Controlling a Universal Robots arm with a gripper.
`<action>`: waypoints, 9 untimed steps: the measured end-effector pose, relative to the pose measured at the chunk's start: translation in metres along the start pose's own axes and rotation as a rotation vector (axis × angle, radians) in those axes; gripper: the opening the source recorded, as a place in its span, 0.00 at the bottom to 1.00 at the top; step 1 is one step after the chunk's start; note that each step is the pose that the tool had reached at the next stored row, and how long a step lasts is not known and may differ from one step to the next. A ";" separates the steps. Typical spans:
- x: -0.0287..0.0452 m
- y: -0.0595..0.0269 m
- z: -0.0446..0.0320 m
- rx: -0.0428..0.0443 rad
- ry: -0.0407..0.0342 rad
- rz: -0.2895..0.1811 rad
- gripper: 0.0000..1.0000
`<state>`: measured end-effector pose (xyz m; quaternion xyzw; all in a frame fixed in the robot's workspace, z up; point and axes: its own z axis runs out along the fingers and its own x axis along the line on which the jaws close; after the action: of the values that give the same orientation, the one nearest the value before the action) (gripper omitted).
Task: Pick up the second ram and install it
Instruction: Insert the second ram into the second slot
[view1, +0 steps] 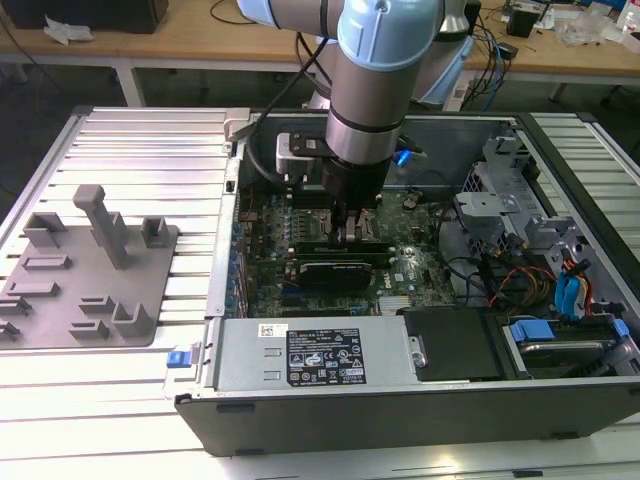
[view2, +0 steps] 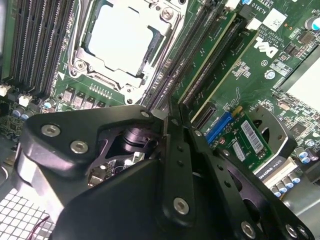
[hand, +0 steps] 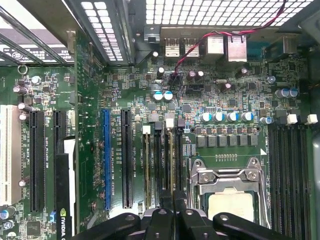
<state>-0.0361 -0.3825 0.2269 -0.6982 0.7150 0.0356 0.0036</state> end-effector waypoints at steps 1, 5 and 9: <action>0.0000 0.0000 0.0001 0.0000 -0.0001 0.000 0.09; 0.0000 0.0000 -0.0001 0.0000 0.0000 0.000 0.17; -0.0012 0.0007 -0.0156 0.0001 -0.0002 0.000 0.17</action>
<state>-0.0360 -0.3822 0.2425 -0.6982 0.7150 0.0357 0.0037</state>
